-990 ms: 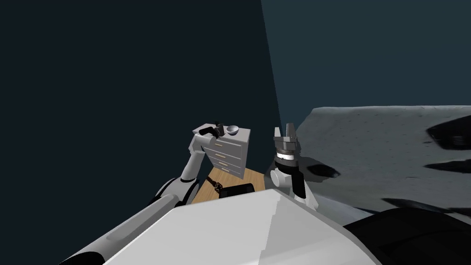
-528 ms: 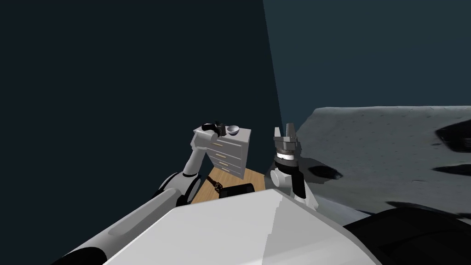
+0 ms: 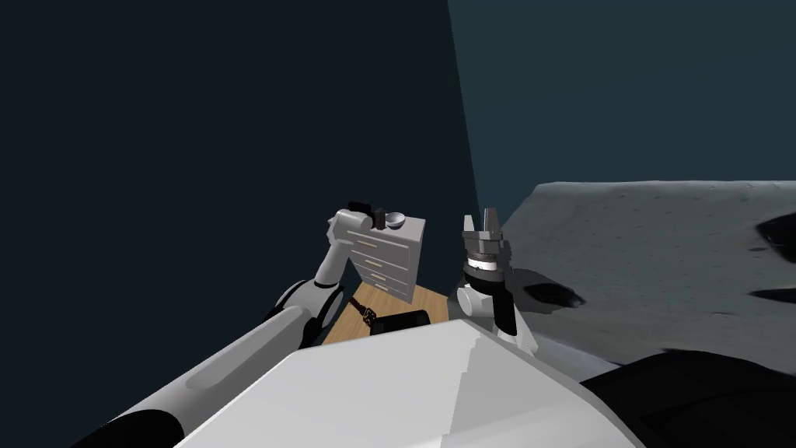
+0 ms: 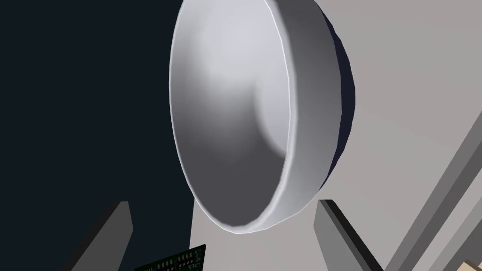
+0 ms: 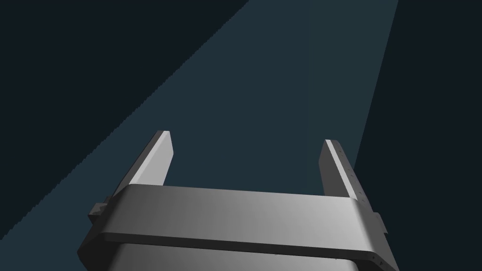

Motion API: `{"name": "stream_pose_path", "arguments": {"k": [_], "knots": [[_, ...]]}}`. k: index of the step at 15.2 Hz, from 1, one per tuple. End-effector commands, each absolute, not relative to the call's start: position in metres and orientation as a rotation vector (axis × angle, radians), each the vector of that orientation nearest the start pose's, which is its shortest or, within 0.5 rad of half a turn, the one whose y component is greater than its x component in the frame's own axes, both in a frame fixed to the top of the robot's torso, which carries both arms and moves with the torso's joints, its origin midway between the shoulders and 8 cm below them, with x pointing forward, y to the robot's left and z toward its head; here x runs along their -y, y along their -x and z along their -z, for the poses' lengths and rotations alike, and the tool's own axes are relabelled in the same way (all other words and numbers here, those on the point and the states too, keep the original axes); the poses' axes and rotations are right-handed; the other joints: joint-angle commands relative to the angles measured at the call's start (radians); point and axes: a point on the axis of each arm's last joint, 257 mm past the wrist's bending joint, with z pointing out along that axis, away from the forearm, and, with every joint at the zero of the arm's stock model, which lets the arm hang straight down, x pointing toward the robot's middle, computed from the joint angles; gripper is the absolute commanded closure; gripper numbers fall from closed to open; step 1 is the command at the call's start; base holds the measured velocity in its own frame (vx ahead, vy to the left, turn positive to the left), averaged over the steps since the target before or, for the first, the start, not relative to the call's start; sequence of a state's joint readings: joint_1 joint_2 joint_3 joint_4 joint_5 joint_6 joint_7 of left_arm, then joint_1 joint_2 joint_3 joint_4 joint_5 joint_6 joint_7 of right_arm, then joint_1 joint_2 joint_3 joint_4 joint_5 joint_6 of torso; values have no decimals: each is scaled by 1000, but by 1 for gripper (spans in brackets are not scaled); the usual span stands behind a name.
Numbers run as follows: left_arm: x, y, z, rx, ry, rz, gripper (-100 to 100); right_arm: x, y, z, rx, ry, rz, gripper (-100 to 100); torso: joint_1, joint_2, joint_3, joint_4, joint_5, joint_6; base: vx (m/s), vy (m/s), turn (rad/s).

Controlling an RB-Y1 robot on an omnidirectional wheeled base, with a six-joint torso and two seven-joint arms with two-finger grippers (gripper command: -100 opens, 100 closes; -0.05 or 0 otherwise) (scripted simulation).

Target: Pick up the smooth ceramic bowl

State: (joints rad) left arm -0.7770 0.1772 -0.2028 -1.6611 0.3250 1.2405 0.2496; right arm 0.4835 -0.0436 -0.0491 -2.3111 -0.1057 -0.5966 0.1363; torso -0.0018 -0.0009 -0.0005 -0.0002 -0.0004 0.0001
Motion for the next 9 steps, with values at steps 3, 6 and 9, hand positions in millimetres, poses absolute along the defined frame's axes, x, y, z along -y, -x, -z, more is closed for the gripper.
{"name": "stream_pose_path", "arguments": {"k": [3,6,9], "knots": [[-9,-587,74,-1985,1376,1157,-100,297,-316,-62,-510,-525,-1228,0,1,1,0,0,0,0,6,-6,18],[-13,-583,82,-2010,1398,1115,-100,297,-316,-62,-510,-525,-1228,0,1,1,0,0,0,0,4,-5,19],[-7,-576,83,-2066,1410,1061,-100,297,-316,-62,-510,-525,-1228,0,0,0,0,0,0,0,13,-13,34]]}}
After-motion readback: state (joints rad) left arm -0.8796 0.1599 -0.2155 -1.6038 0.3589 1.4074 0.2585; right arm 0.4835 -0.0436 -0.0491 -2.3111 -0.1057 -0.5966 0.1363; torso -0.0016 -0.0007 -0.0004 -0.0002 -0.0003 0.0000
